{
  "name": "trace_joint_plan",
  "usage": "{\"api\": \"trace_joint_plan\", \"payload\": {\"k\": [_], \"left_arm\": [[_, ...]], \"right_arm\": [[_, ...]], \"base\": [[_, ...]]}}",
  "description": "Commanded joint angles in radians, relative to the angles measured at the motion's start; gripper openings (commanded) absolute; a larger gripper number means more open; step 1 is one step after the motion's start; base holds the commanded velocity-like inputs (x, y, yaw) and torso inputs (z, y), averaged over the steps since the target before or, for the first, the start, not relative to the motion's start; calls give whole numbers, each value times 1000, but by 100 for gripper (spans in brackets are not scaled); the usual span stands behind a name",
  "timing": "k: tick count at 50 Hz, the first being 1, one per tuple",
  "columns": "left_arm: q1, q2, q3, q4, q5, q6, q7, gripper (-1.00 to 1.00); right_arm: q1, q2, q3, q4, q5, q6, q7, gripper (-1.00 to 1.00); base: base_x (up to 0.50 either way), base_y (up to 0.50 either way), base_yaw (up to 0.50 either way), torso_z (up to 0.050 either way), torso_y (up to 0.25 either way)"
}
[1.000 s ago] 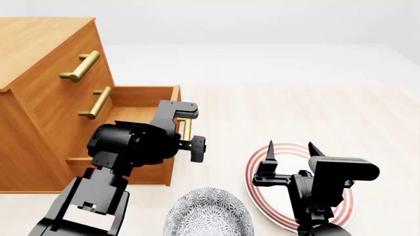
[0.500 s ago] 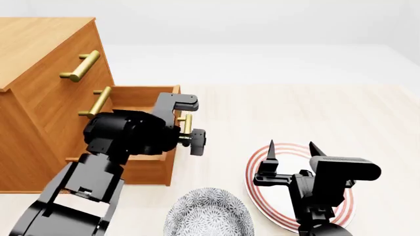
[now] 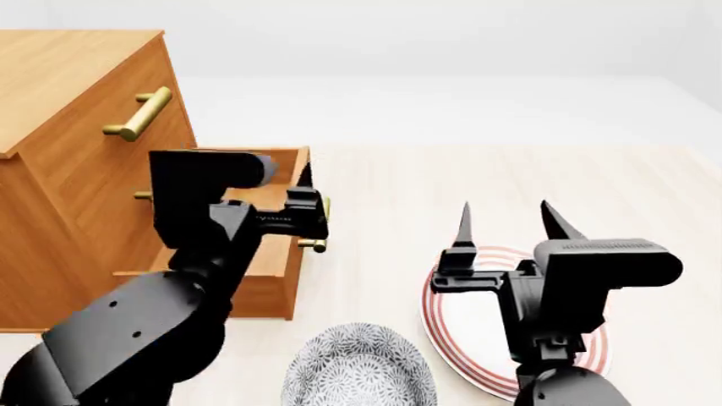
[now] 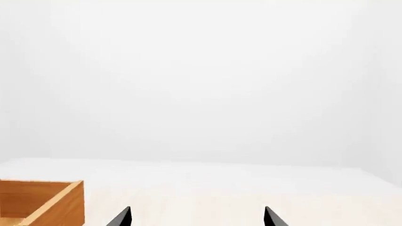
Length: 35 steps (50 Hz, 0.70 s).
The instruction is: Open the bottom drawer of the cabinet.
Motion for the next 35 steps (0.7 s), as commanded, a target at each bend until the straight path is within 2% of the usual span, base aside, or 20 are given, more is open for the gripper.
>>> {"api": "trace_joint_plan", "payload": {"k": [1,5,15,35], "left_arm": [[285,-65,-12,265,158,265,39,100],[291,-67,-4,285,200,303,45,100],[280,-63,-23,290,190,311,29,100],[292,-63,-3,284,208,330,30,100]], "right_arm": [[90,46,-65,-198,-90,88,54,100],[107,63,-92,-252,-124,87,58,100],[144,80,-121,-323,-146,122,58,100],[138,89,-129,-319,-150,105,62,100]], "base": [[0,0,0,0,0],[0,0,0,0,0],[0,0,0,0,0],[0,0,0,0,0]]}}
